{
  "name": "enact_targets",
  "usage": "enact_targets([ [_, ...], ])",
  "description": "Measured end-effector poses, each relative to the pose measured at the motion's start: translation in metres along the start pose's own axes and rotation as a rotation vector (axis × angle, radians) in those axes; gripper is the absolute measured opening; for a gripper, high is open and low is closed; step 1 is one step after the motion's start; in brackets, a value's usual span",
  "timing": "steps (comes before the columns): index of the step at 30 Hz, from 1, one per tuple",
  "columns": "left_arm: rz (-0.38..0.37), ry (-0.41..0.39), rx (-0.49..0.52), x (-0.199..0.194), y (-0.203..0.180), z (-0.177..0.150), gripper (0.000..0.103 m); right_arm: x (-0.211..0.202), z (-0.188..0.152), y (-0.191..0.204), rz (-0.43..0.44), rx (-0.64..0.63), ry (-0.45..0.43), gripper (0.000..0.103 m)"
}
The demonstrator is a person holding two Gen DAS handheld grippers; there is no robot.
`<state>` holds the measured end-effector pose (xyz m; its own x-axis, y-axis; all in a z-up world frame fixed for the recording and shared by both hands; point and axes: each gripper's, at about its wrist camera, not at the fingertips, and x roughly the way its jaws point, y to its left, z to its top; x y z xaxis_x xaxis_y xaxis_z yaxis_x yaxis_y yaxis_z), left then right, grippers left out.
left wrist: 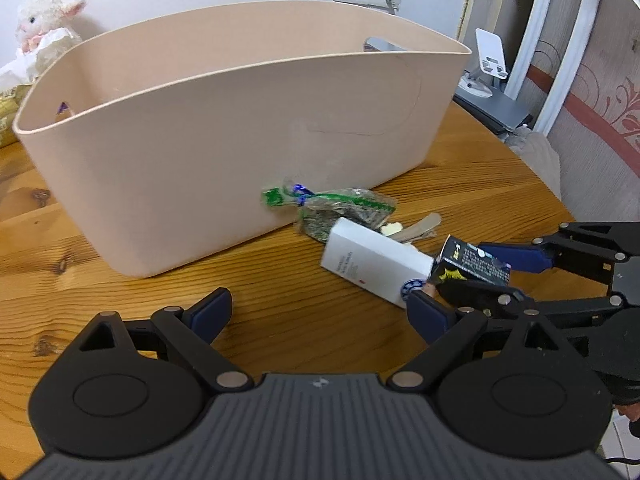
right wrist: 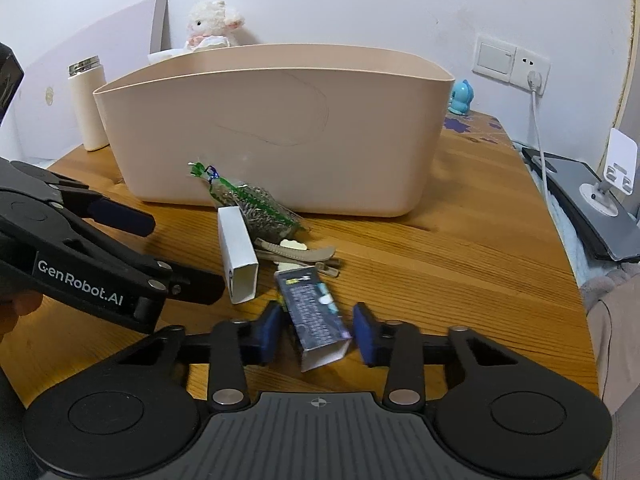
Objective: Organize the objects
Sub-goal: 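Grasp the black star-printed box with the right tool while the left grasps the white box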
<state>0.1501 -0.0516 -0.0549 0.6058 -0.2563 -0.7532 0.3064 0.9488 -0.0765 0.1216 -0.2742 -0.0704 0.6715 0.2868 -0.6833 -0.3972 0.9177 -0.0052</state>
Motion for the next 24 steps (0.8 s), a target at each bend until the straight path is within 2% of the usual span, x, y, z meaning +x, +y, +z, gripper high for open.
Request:
enact_targets([
  [2, -0.005, 0.003, 0.010, 0.004, -0.005, 0.000, 0.095, -0.001, 0.000, -0.003, -0.010, 0.009, -0.001, 0.033],
  [8, 0.009, -0.026, 0.021, 0.015, -0.013, 0.004, 0.095, -0.004, -0.004, -0.010, -0.028, 0.029, -0.009, 0.031],
  [16, 0.048, -0.059, 0.040, 0.023, -0.017, 0.006, 0.092, -0.003, -0.005, -0.009, -0.046, 0.030, -0.021, 0.034],
  [18, 0.058, -0.063, 0.050, 0.022, -0.018, 0.006, 0.088, -0.002, -0.004, -0.008, -0.049, 0.036, -0.022, 0.034],
  [20, 0.058, -0.068, 0.046, 0.020, -0.016, 0.007, 0.075, -0.002, -0.004, -0.008, -0.054, 0.042, -0.022, 0.034],
  [24, 0.063, -0.068, 0.026, 0.016, -0.011, 0.008, 0.061, -0.002, -0.005, -0.005, -0.068, 0.052, -0.027, 0.031],
])
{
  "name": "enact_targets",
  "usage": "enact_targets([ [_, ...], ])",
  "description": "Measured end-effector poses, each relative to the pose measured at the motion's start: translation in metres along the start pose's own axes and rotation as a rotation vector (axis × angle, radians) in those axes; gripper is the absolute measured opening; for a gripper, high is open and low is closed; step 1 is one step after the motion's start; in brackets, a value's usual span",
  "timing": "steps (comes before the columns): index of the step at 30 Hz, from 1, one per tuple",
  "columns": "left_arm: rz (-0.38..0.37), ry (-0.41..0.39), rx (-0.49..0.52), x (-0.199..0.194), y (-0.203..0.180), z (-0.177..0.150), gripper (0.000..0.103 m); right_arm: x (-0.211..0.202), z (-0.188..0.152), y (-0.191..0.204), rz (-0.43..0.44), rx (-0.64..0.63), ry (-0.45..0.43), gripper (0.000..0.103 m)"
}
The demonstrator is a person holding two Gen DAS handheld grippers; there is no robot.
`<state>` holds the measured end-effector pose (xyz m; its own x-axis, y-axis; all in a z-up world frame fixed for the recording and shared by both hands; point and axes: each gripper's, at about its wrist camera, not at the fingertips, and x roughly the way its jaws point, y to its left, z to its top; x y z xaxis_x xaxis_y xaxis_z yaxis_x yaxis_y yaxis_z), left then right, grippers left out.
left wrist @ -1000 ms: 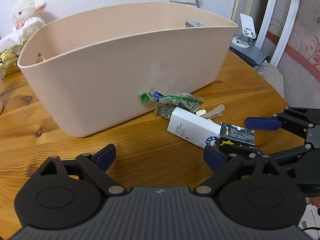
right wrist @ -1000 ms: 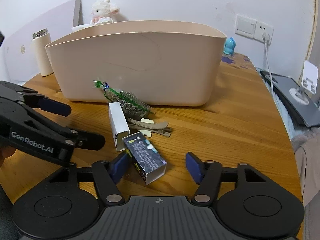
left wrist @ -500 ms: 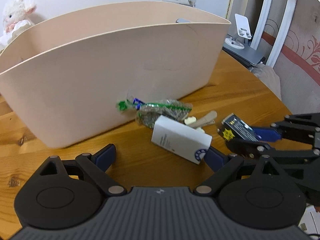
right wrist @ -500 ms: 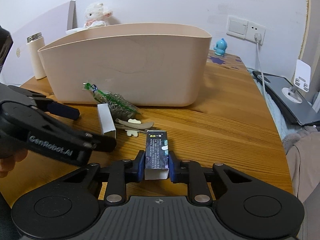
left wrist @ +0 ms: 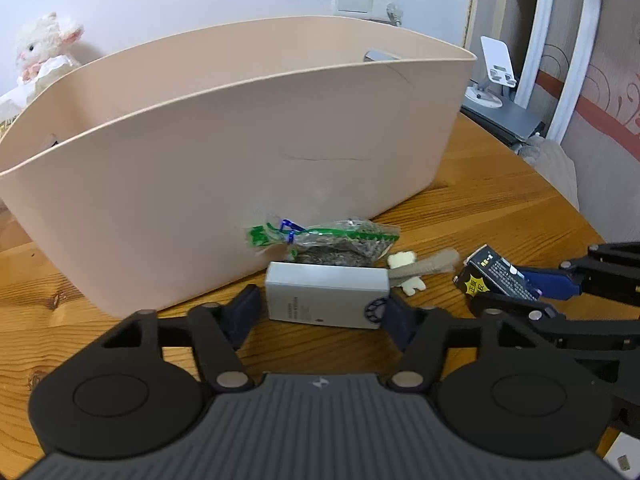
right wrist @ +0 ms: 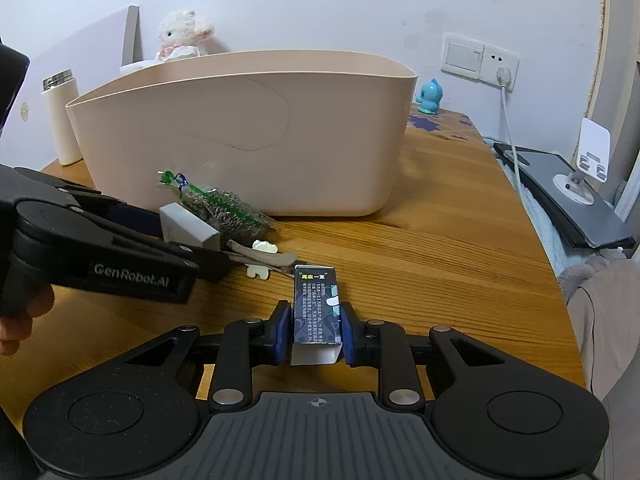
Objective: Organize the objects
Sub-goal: 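Grasp the black star-printed box with the right tool while the left grasps the white box, then carry both boxes over the beige bin and open both tools to drop them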
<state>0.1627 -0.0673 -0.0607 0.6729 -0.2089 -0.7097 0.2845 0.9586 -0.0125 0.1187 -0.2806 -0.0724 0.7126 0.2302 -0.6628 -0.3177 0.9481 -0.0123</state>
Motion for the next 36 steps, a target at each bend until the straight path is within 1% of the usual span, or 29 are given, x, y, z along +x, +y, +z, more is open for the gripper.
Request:
enact_targets([
  [3, -0.002, 0.005, -0.008, -0.004, 0.003, -0.001, 0.061, -0.001, 0.000, 0.002, -0.005, 0.011, -0.001, 0.022],
  [4, -0.001, 0.005, -0.012, -0.005, 0.003, -0.002, 0.061, -0.001, 0.000, 0.003, -0.008, 0.015, 0.000, 0.021],
  [8, -0.003, 0.003, -0.016, -0.010, 0.003, -0.007, 0.060, -0.003, -0.001, 0.004, -0.018, 0.027, 0.000, 0.020],
  [12, -0.027, 0.000, -0.062, -0.020, 0.009, -0.012, 0.060, -0.011, -0.002, 0.006, -0.031, 0.037, -0.013, 0.021],
  [13, -0.034, -0.010, -0.069, -0.025, 0.011, -0.014, 0.060, -0.014, -0.001, 0.007, -0.034, 0.039, -0.021, 0.021],
  [17, -0.017, -0.049, -0.049, -0.049, 0.014, -0.017, 0.060, -0.033, 0.006, 0.011, -0.043, 0.032, -0.071, 0.021],
  [21, -0.016, -0.092, -0.041, -0.074, 0.018, -0.013, 0.060, -0.053, 0.017, 0.018, -0.062, 0.012, -0.131, 0.021],
  [24, 0.003, -0.129, -0.036, -0.092, 0.022, -0.005, 0.060, -0.066, 0.029, 0.021, -0.064, 0.007, -0.183, 0.021],
  [29, 0.050, -0.197, -0.041, -0.116, 0.033, 0.019, 0.060, -0.080, 0.052, 0.025, -0.068, -0.005, -0.266, 0.021],
  [32, 0.086, -0.235, -0.050, -0.123, 0.042, 0.040, 0.060, -0.083, 0.070, 0.027, -0.073, -0.008, -0.310, 0.021],
  [36, 0.134, -0.264, -0.052, -0.123, 0.051, 0.070, 0.060, -0.081, 0.094, 0.025, -0.077, 0.002, -0.356, 0.021],
])
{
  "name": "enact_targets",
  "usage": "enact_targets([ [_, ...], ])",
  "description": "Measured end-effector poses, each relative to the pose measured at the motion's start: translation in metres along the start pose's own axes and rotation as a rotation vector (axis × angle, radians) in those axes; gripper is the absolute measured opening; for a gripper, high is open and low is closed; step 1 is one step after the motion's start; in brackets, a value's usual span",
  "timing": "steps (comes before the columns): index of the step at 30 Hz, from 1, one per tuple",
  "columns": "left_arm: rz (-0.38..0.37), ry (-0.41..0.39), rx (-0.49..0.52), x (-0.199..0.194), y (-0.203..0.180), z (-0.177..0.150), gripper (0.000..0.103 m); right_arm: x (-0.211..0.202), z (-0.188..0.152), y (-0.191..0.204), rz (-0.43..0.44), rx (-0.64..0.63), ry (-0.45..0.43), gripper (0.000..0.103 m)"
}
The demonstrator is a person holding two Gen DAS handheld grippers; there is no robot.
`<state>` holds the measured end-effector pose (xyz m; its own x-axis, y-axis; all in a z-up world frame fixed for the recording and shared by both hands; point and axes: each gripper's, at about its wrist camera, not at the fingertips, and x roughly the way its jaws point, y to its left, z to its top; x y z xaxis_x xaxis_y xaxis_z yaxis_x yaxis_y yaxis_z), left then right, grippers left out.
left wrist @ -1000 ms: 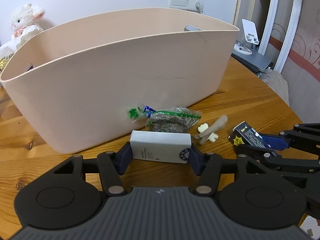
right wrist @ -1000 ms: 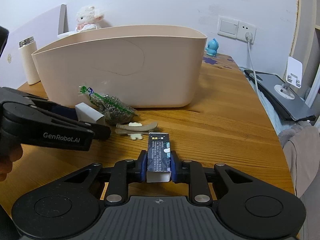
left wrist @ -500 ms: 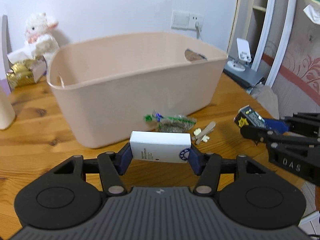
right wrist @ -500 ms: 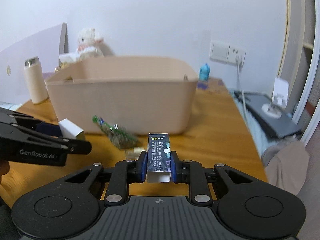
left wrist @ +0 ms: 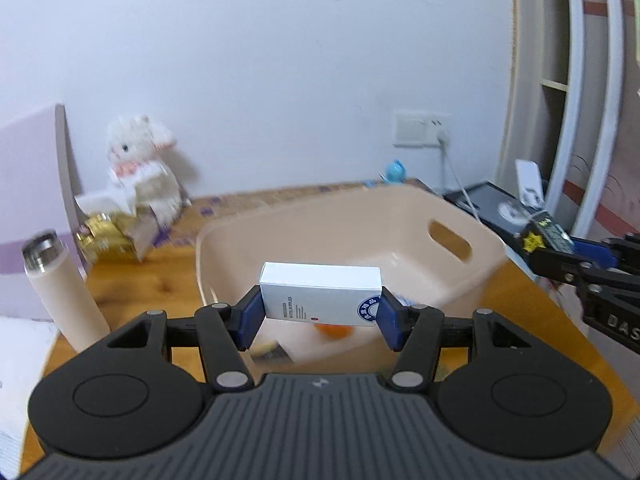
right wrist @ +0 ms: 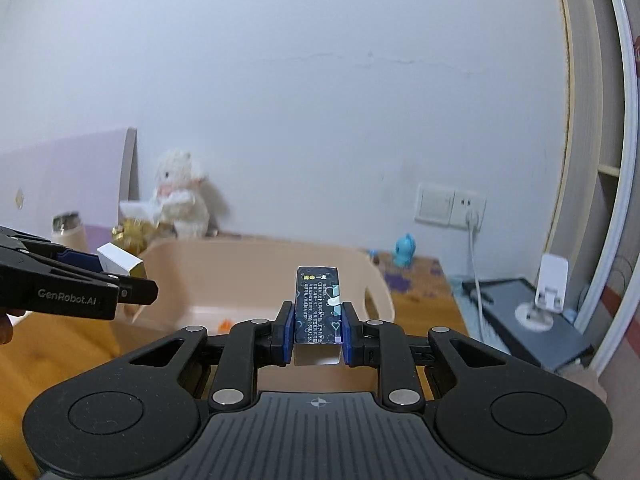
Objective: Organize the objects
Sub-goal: 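Carry both boxes over the beige bin and open both tools to drop them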
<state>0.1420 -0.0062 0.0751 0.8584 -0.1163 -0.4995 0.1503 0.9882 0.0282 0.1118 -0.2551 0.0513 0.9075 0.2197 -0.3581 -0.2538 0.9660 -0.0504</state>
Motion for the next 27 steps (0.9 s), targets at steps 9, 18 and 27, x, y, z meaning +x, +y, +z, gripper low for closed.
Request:
enact_targets([
  [9, 0.036, 0.114, -0.003, 0.074, 0.005, 0.027, 0.060, 0.058, 0.024, 0.003, -0.018, -0.057, 0.030, 0.021],
  [18, 0.046, 0.291, 0.011, 0.136, 0.008, 0.009, 0.060, 0.123, 0.012, 0.022, -0.031, -0.180, 0.154, 0.021],
  [27, 0.024, 0.353, 0.036, 0.145, 0.008, 0.010, 0.062, 0.148, -0.001, 0.027, -0.001, -0.172, 0.244, 0.035],
])
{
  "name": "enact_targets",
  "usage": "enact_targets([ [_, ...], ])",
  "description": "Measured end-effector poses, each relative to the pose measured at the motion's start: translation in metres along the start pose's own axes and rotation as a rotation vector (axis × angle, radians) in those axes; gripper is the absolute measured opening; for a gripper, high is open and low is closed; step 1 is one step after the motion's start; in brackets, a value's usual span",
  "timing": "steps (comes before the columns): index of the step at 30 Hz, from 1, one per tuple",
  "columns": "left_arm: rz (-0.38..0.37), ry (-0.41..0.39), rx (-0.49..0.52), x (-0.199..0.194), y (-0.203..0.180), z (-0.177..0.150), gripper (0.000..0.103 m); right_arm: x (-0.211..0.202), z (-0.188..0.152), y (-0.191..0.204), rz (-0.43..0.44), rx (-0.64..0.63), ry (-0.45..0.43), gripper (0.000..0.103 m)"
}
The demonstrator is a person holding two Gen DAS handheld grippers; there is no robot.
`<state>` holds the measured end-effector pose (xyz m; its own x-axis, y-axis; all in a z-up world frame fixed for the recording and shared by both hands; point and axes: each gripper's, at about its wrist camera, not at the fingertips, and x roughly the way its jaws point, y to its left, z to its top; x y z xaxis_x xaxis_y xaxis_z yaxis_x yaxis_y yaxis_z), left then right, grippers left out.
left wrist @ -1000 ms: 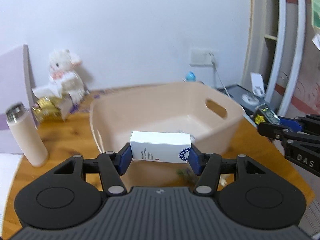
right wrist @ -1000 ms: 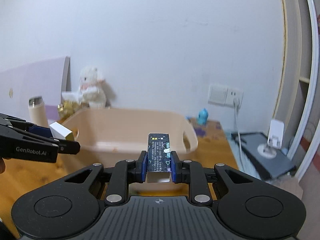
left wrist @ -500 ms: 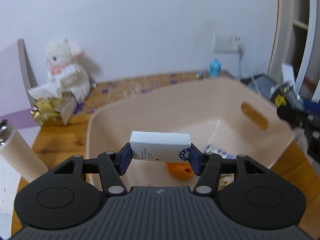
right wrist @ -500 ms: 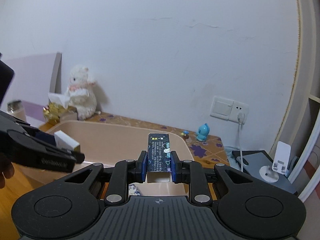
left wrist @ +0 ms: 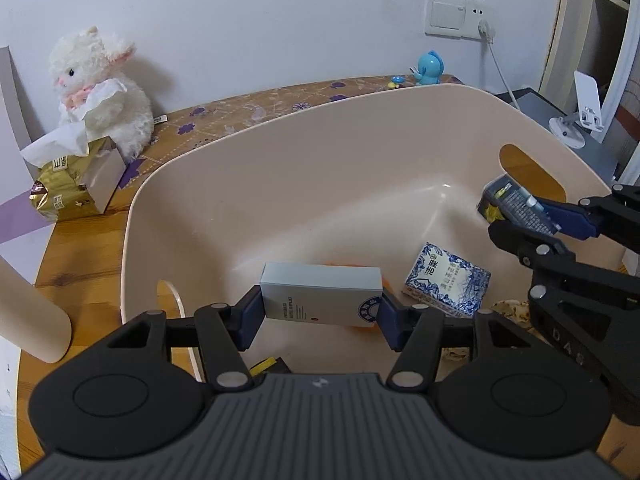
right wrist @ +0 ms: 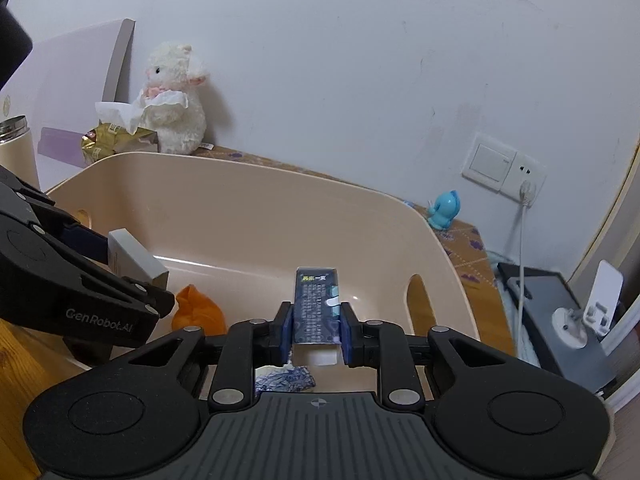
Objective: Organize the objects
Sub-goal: 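Carry both boxes over the beige bin and open both tools to drop them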
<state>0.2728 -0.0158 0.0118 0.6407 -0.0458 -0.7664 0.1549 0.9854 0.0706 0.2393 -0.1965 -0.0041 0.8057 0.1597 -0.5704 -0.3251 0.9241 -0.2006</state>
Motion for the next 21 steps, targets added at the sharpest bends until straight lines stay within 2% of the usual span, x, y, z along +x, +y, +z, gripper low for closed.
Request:
enact_targets([
  [2, 0.008, -0.008, -0.003, -0.003, 0.001, -0.001, 0.070, -0.004, -0.001, 0.000, -0.004, 0.002, -0.012, 0.042],
  [3, 0.001, -0.017, -0.004, -0.005, 0.002, -0.001, 0.070, -0.008, -0.001, -0.002, 0.000, 0.013, -0.022, 0.045],
  [4, -0.006, -0.021, -0.007, -0.007, 0.002, -0.001, 0.071, -0.012, -0.001, -0.004, 0.003, 0.024, -0.029, 0.045],
  [7, 0.015, -0.047, -0.018, -0.018, 0.002, -0.001, 0.084, -0.024, 0.000, -0.011, 0.007, 0.050, -0.054, 0.048],
  [12, -0.002, -0.079, -0.075, -0.040, 0.009, 0.001, 0.084, -0.052, 0.002, -0.019, 0.004, 0.071, -0.106, 0.056],
  [21, -0.009, -0.167, -0.051, -0.094, 0.000, -0.018, 0.087, -0.105, -0.012, -0.041, 0.008, 0.104, -0.148, 0.064],
])
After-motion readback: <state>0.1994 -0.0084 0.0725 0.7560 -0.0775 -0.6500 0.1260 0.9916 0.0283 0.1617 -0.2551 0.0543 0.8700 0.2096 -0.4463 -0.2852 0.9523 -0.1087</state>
